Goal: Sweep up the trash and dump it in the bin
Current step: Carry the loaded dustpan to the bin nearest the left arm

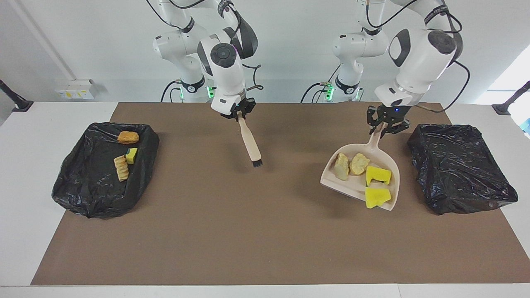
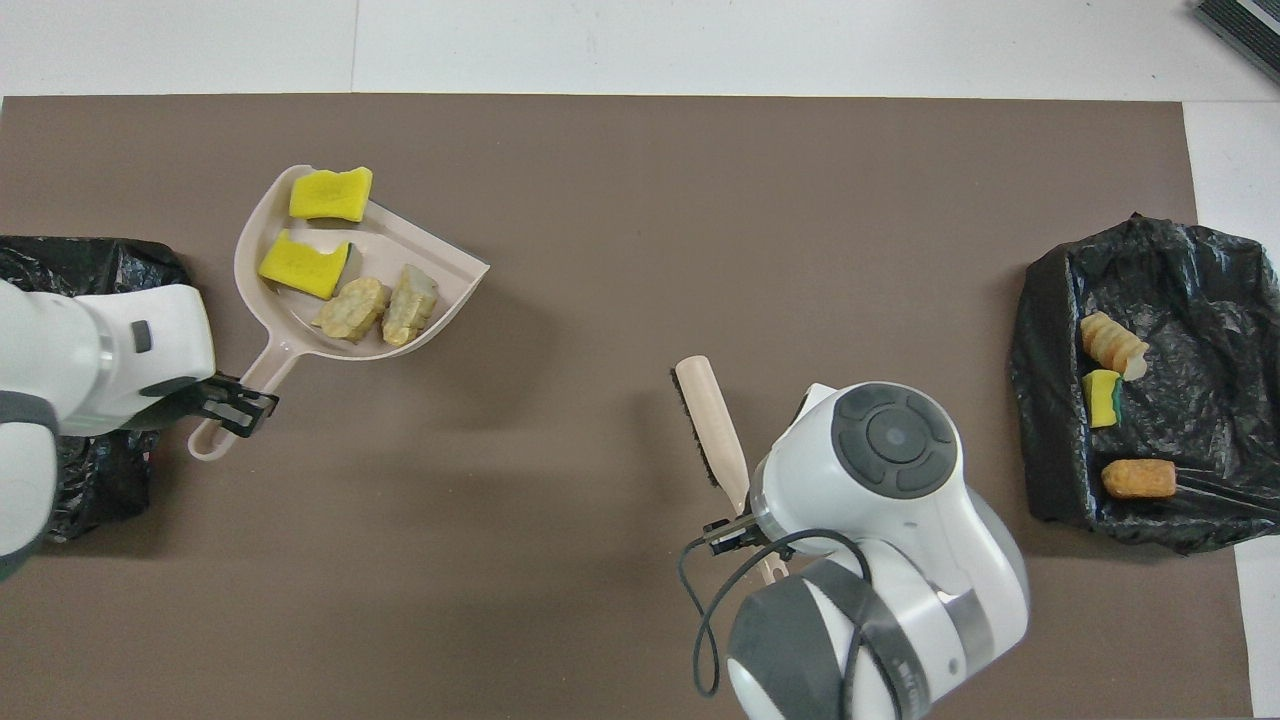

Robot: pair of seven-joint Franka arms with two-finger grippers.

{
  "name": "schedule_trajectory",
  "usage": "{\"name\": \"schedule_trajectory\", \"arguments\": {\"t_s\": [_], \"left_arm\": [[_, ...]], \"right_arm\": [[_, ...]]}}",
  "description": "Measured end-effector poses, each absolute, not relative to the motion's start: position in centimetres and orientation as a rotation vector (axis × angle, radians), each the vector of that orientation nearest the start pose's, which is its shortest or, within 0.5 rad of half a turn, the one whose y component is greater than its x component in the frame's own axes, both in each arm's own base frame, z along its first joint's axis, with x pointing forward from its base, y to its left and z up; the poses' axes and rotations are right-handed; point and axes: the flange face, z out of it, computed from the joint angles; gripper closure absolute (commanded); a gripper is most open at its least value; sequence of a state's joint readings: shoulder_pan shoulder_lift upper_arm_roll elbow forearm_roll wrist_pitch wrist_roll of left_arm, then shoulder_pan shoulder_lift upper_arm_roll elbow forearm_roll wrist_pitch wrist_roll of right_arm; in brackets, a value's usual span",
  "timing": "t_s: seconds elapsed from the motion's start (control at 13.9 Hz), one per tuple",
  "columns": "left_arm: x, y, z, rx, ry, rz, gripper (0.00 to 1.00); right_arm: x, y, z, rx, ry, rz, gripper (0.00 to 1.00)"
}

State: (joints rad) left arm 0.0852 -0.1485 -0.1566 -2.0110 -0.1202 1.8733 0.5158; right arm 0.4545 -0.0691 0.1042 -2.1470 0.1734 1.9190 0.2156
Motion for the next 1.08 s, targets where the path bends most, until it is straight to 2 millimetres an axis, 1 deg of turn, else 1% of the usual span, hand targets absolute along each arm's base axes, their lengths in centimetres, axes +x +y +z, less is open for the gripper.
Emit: {"name": "schedule_trajectory", "arguments": {"t_s": [0.22, 0.43, 0.5, 0.65, 0.86, 0.94, 1.01, 1.08], "left_arm": [[51.6, 3.7, 55.2, -3.108, 0.896, -0.037, 1.00], [51.5, 12.7, 56.6, -3.091, 0.924, -0.058, 1.00], [51.4, 15.6, 56.8, -3.065, 0.959, -0.041, 1.00], [51.7, 20.2, 56.6, -2.990, 1.058, 0.016, 1.00], [52.6, 27.0, 55.4, -2.919, 1.206, 0.056, 1.00], [52.7, 29.6, 54.9, -2.887, 1.255, 0.077, 1.00], [52.8, 31.6, 54.6, -2.854, 1.289, 0.104, 1.00], [52.9, 32.9, 54.5, -2.819, 1.313, 0.135, 1.00]], "right_arm": [[38.5, 32.9, 40.8, -3.057, -0.296, 0.289, 1.00], [34.7, 36.4, 40.0, -3.092, -0.204, 0.304, 1.00], [33.8, 37.2, 39.6, -3.095, -0.188, 0.293, 1.00], [32.0, 38.6, 38.5, -3.100, -0.164, 0.276, 1.00], [29.3, 41.4, 35.9, -3.114, -0.099, 0.255, 1.00], [28.7, 42.2, 34.9, -3.119, -0.084, 0.256, 0.83], [28.4, 42.5, 34.2, -3.127, -0.076, 0.265, 0.32], [28.3, 42.6, 33.9, -3.131, -0.076, 0.270, 0.00]]}}
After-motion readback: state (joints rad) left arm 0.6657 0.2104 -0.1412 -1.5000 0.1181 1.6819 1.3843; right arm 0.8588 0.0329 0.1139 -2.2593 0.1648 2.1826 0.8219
